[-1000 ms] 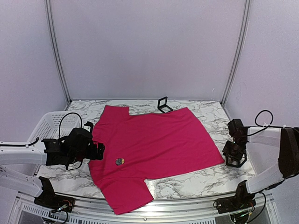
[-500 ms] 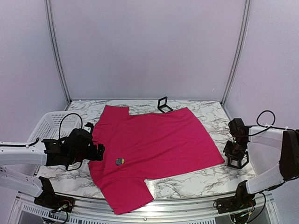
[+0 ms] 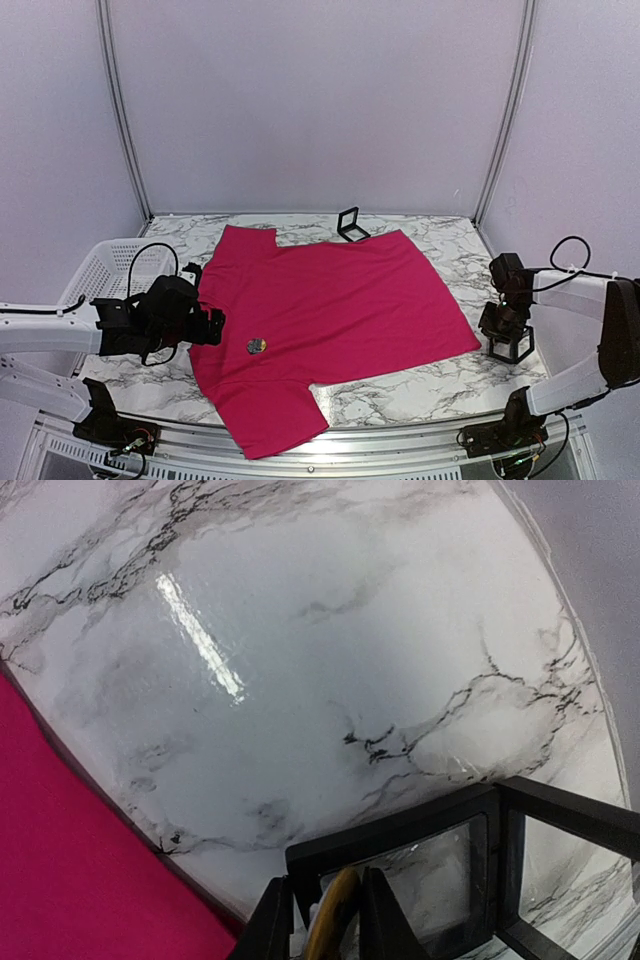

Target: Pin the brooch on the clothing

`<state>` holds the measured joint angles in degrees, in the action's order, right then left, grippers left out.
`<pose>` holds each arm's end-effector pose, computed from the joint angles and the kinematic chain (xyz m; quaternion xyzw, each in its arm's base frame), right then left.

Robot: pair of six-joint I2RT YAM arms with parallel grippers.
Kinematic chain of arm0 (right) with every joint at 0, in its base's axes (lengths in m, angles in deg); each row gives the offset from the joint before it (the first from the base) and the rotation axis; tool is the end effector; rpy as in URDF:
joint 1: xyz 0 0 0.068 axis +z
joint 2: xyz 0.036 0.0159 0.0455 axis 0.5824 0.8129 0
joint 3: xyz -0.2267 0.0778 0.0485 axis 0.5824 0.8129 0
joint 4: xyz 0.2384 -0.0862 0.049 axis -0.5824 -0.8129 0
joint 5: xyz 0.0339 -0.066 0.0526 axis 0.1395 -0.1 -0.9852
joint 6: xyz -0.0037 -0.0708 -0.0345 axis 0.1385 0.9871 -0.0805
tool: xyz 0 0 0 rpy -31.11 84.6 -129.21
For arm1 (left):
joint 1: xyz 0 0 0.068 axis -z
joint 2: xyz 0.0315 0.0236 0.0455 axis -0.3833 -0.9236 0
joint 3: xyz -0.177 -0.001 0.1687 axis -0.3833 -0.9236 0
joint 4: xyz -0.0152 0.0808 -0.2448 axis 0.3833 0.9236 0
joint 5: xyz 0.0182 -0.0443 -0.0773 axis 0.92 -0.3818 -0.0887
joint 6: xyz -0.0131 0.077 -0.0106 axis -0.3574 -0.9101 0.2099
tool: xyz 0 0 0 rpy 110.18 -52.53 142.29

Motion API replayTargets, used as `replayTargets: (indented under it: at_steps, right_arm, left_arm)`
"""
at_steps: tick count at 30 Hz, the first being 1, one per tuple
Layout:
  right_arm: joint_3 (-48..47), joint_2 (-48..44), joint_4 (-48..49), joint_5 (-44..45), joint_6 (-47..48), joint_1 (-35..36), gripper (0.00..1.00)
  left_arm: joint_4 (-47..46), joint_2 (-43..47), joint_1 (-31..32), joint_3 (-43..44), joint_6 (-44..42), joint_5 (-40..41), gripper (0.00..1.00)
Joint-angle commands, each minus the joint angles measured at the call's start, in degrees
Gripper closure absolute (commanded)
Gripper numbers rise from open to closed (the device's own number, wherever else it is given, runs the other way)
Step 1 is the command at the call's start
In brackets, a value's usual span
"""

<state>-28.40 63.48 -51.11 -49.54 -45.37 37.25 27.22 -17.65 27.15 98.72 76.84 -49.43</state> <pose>0.2221 -0.0083 0.1044 0.2861 0.9447 -0.0667 0.1457 0.1869 -0.1706 0.1533 0.0683 0.8861 -0.0760 0.4520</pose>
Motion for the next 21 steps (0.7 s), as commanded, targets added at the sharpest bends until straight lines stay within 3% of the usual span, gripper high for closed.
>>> replayTargets:
  at_steps: [1, 5, 13, 21]
  right_arm:
    - [-2.7, -0.72, -1.47, -0.42, 0.81, -0.4, 0.84]
    - [-3.43, -0.8, -2.1, -0.78, 1.29, -0.4, 0.93]
    - [-4.35, -0.21, -3.03, -0.53, 1.65, -0.24, 1.0]
    - [-5.77, 1.82, -4.04, -0.49, 2.43, -0.11, 1.0]
  left_arm:
    - [-1.06, -0.78, -0.25, -0.67, -0.87, -0.7, 0.01]
    - [-1.39, -1.11, -0.3, -0.7, -1.02, -0.98, 0.01]
    - [-2.0, -1.9, -0.3, -0.71, -1.44, -1.42, 0.01]
    - [-2.48, -2.04, -0.3, -1.1, -1.75, -1.77, 0.01]
